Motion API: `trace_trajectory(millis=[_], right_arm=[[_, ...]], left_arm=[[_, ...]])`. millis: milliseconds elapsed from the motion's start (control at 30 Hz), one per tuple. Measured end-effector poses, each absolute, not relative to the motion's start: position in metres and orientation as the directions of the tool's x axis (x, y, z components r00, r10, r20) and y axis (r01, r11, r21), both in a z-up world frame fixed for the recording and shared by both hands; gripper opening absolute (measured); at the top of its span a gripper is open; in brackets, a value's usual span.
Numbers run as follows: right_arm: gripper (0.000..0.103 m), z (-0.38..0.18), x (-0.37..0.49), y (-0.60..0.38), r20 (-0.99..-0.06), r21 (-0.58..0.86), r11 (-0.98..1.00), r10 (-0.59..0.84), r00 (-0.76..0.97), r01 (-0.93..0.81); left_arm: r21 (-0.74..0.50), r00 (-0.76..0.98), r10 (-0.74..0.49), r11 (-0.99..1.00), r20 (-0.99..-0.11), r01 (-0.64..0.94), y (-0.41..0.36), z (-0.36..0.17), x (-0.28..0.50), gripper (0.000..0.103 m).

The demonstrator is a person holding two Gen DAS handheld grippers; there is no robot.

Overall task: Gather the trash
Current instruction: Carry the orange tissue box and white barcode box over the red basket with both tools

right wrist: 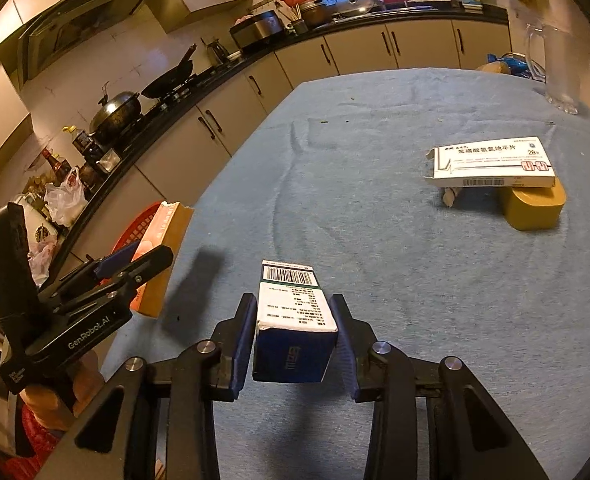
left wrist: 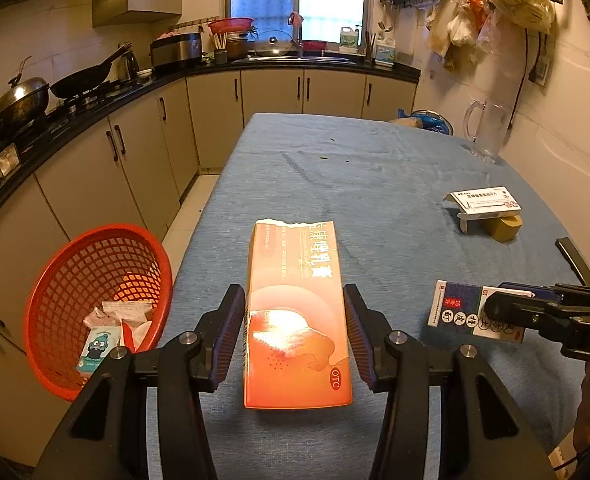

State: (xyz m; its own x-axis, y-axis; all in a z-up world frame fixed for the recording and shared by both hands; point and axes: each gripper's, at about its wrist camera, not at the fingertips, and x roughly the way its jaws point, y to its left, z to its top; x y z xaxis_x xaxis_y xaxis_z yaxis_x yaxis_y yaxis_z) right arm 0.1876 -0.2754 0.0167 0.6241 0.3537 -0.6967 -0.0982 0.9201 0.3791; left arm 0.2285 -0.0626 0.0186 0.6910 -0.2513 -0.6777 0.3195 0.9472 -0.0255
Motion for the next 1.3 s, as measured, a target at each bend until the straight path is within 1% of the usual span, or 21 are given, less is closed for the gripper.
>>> trace_trajectory(millis=[333, 733, 933, 1300], right_arm=[[0.04, 0.034, 0.19, -0.268, -0.681, 0.382, 0.917, 0.363, 0.636, -0.115], [0.04, 0.051, 0.207, -0.235, -0.667, 0.39, 0.905, 0.403, 0.627, -0.167], [0.04, 0.059, 0.227, -0.205, -0.662, 0.406, 0.892, 0.437, 0.609, -0.199], [0.04, 0.069, 0.265, -0.136, -0.652, 0.43, 0.857, 0.512, 0.559, -0.283]], left_arm=[[-0.038, 0.706, -0.255, 0.951, -0.661, 0.308, -0.05, 0.028, 0.228, 0.049], [-0.051, 0.738, -0.236, 0.963, -0.632, 0.263, -0.016, 0.045, 0.225, 0.049], [-0.061, 0.758, -0.203, 0.975, -0.62, 0.212, 0.016, 0.052, 0.227, 0.049], [-0.079, 0.784, -0.099, 0.995, -0.613, 0.064, 0.098, 0.056, 0.238, 0.049]])
